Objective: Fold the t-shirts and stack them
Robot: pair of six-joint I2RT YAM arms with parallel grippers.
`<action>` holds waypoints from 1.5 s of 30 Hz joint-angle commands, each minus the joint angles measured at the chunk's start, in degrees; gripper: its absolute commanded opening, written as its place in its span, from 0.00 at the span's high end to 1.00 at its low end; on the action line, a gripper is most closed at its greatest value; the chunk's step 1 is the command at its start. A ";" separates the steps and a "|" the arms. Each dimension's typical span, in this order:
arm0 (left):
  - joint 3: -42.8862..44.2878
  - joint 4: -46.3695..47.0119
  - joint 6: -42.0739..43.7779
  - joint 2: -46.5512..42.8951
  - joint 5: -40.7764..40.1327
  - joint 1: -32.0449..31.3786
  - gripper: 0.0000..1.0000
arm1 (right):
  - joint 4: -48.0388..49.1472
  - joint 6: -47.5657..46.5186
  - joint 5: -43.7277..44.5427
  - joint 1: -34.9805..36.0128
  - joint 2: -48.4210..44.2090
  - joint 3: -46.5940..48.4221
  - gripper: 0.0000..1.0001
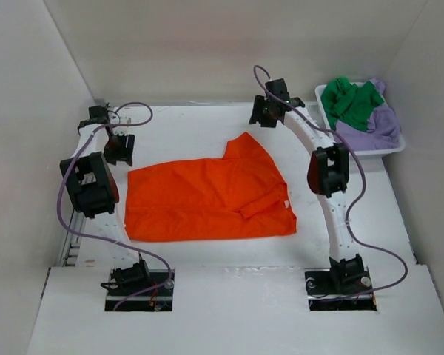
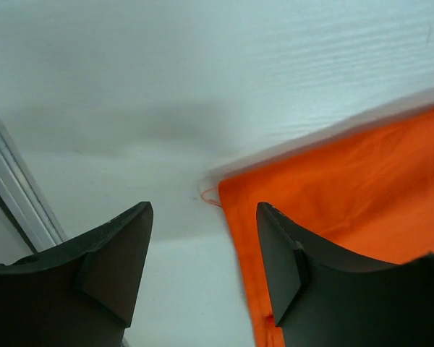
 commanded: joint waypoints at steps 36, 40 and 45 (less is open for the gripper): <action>4.39 -1.38 -11.70 9.09 0.42 0.16 0.44 | -8.65 -17.78 14.36 7.69 15.29 19.42 0.41; 4.57 -1.73 -11.27 8.65 0.52 -0.37 0.48 | -10.22 -15.51 11.20 7.69 13.54 17.32 0.44; 2.90 0.63 -10.74 2.51 -0.80 0.42 0.45 | -5.16 -6.98 10.23 6.37 -2.07 -4.34 0.41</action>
